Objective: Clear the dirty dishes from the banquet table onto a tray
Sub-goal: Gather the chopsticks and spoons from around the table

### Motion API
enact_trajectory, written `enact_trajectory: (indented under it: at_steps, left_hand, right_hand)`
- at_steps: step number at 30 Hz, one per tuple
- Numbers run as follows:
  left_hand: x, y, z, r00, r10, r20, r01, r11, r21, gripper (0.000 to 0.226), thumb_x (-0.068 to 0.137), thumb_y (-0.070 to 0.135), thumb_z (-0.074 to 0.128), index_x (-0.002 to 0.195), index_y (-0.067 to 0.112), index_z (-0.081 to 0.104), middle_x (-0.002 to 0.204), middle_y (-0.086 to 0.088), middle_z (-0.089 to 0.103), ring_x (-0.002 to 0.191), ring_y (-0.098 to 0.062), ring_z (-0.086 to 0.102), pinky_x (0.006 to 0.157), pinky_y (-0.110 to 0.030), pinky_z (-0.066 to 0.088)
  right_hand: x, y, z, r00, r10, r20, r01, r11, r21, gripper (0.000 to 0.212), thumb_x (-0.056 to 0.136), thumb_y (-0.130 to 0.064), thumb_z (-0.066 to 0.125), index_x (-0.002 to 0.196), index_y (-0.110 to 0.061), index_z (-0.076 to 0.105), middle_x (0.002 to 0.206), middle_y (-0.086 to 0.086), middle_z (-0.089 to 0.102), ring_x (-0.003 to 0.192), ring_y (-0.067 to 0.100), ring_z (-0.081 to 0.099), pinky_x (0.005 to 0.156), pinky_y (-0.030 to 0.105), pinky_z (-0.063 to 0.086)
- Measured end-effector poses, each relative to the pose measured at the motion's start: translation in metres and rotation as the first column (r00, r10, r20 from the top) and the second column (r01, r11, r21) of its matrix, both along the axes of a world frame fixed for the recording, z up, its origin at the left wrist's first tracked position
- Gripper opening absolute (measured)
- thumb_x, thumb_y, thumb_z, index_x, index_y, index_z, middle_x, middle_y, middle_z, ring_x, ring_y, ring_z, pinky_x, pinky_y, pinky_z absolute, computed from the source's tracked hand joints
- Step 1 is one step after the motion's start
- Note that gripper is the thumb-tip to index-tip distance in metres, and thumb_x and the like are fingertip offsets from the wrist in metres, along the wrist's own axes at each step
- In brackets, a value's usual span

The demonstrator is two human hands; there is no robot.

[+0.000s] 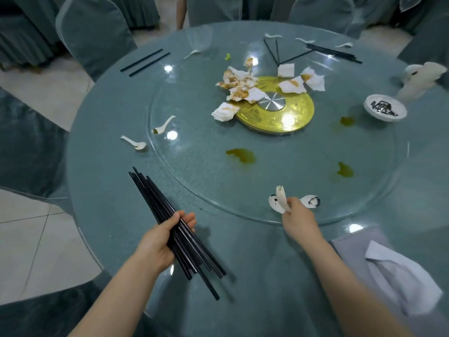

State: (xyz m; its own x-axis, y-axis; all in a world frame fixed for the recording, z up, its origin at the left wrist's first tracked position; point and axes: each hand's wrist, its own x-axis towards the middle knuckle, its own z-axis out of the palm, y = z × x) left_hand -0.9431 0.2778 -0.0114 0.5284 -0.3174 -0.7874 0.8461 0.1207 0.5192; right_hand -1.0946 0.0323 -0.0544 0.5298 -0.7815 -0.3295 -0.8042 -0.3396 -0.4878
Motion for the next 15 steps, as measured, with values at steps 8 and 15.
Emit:
enact_trajectory:
  at_steps: [8,15]
  left_hand:
    - [0.010,-0.007,0.005,0.998,0.061,0.012,-0.061,0.998,0.015,0.017,0.099,0.011,0.044,0.092,0.004,0.057,0.095,-0.014,0.067,0.088,-0.024,0.063,0.075,-0.034,0.049]
    - [0.022,-0.002,0.003,0.992,0.127,0.018,-0.127,0.992,0.010,0.017,0.099,0.011,0.043,0.092,0.005,0.056,0.096,-0.013,0.066,0.091,-0.025,0.063,0.087,-0.036,0.047]
  right_hand:
    - [0.027,-0.018,-0.007,0.971,0.234,-0.048,-0.239,0.948,-0.212,0.027,0.086,-0.001,0.046,0.098,-0.010,0.068,0.087,0.010,0.055,0.084,0.032,0.054,0.062,0.034,0.027]
    - [0.031,-0.023,-0.004,0.969,0.246,0.022,-0.229,0.926,-0.300,0.017,0.085,0.001,0.049,0.084,-0.006,0.064,0.076,0.010,0.046,0.077,0.029,0.044,0.062,0.034,0.025]
